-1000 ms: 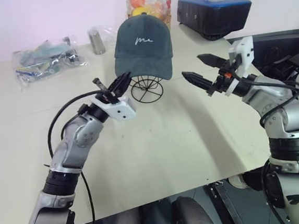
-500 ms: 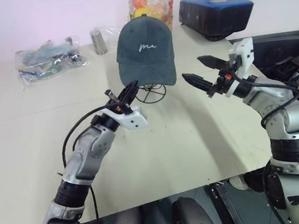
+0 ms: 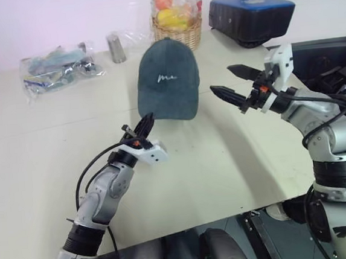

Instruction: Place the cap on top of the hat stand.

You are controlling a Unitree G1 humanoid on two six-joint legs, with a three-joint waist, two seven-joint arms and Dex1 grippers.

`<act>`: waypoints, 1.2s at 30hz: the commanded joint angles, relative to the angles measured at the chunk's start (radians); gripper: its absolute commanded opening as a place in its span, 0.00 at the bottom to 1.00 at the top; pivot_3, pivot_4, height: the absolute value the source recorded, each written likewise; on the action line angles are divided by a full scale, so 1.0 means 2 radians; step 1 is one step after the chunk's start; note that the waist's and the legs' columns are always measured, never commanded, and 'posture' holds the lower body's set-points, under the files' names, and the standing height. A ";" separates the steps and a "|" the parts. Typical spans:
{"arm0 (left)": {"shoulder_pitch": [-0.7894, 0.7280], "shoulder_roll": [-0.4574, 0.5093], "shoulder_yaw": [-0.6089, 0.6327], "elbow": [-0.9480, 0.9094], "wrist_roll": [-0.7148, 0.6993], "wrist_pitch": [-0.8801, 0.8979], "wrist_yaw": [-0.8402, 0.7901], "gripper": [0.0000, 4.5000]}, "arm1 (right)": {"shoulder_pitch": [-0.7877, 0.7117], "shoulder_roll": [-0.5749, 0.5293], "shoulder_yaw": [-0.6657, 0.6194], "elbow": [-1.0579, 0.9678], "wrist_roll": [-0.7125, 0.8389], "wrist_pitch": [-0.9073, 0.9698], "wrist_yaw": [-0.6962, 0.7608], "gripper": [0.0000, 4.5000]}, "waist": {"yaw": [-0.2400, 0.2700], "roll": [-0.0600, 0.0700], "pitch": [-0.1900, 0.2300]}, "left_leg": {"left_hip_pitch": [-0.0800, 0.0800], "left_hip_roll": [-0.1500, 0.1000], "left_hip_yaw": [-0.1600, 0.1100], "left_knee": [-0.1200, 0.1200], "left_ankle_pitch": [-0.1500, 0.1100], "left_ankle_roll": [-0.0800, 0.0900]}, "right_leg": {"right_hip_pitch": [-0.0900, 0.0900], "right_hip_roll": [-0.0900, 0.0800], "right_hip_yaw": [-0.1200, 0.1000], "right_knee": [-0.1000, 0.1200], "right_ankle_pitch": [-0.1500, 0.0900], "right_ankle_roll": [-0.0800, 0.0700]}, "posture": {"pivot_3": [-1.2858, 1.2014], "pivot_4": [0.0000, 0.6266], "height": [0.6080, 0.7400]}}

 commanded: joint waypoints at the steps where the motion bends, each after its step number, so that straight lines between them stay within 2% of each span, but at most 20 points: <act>1: 0.005 0.008 -0.011 0.007 0.013 0.003 -0.002 0.01 | -0.010 -0.007 -0.006 -0.015 0.005 -0.005 0.001 1.00 | 0.000 0.000 0.000 | 0.000 0.000 0.000 0.000 0.000 0.000 | 0.000 0.000 0.000 0.000 0.000 0.000 | 0.52 0.24 1.00; 8: 0.005 0.026 -0.031 0.001 0.052 0.002 -0.001 0.01 | -0.008 -0.006 -0.006 -0.019 0.006 -0.003 -0.001 1.00 | 0.000 0.000 0.000 | 0.000 0.000 0.000 0.000 0.000 0.000 | 0.000 0.000 0.000 0.000 0.000 0.000 | 0.52 0.24 1.00; 13: 0.011 0.013 -0.036 -0.002 0.060 0.011 0.005 0.01 | -0.006 -0.006 -0.007 -0.020 0.006 -0.003 -0.002 1.00 | -0.001 0.000 0.000 | 0.000 0.000 0.000 0.000 0.000 0.000 | 0.000 0.000 0.000 0.000 0.000 0.000 | 0.52 0.24 1.00; 20: 0.015 -0.016 -0.043 0.000 0.042 0.019 0.014 0.01 | -0.006 -0.007 -0.006 -0.019 0.006 -0.003 -0.001 1.00 | 0.000 0.000 0.000 | 0.000 0.000 0.000 0.000 0.000 0.000 | 0.000 0.000 0.000 0.000 0.000 0.000 | 0.52 0.24 1.00; 36: -0.001 -0.009 -0.060 0.017 0.020 -0.029 0.004 0.01 | -0.009 -0.007 -0.005 -0.016 0.003 -0.007 0.000 1.00 | 0.001 0.000 0.000 | 0.000 0.000 0.000 0.000 0.000 0.000 | 0.000 0.000 0.000 0.000 0.000 0.000 | 0.52 0.24 1.00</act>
